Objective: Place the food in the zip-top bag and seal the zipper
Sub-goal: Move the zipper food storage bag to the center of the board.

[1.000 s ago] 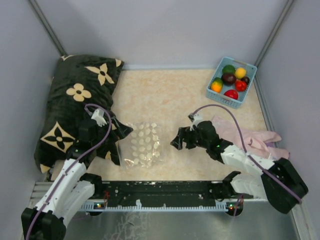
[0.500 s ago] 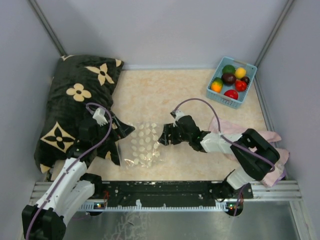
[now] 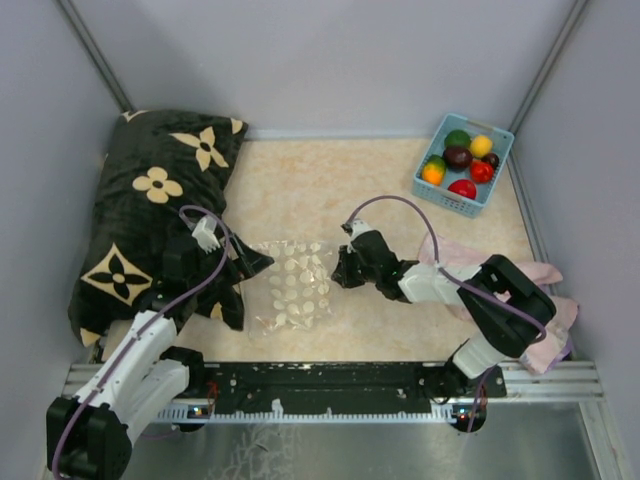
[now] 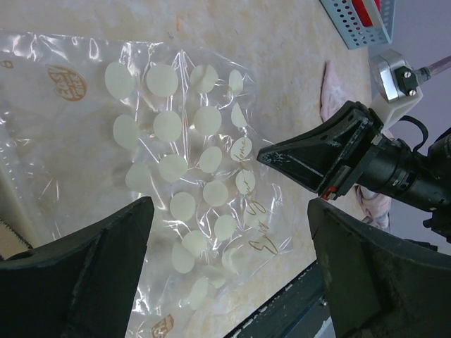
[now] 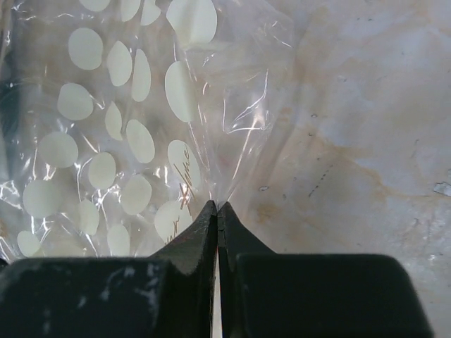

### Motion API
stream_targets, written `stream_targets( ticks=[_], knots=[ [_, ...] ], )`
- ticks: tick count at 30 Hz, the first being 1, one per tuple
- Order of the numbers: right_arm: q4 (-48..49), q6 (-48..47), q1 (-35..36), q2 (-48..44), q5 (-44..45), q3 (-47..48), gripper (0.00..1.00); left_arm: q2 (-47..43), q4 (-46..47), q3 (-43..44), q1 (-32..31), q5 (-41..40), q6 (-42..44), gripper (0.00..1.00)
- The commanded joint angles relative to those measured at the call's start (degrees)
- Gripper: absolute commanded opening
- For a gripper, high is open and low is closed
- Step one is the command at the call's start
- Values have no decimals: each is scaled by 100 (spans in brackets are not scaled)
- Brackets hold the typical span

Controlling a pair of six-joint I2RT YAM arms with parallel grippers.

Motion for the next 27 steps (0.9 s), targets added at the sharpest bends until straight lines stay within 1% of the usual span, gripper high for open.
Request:
stream_targets(
  ticks=[1,6,9,14,15,18,21,24,27],
  knots=[
    [-253,-372,-350,-340,408,172,0,46,260,-45,25,203,-24,95],
    [-755,-1008,-873,-729,498,109,0,174,431,-146,12,307,-70,95],
    [-1052,-1347,-1053,-842,616,143,0,339,657,-237,16,439,-131,93],
    [-1431,-1612,-1266,-878,1035,202,0,709,1031,-285,-80,673,-190,90],
    [-1537,-1650,-1281,-870,1171,248,2,778,1085,-290,-107,677,-195,90],
    [-1912,-1732,-1275,-919,1467,449,20,949,1214,-317,-146,644,-210,90],
    [-2165,-1720,-1254,-1126,1484,603,37,1127,1428,-336,-166,663,-262,90],
    [-2460,-1683,-1065,-1313,1751,802,49,1345,1607,-318,-192,670,-288,89],
    [-2736,-1654,-711,-1377,1961,1093,57,1487,1656,-285,-202,605,-266,89]
  ],
)
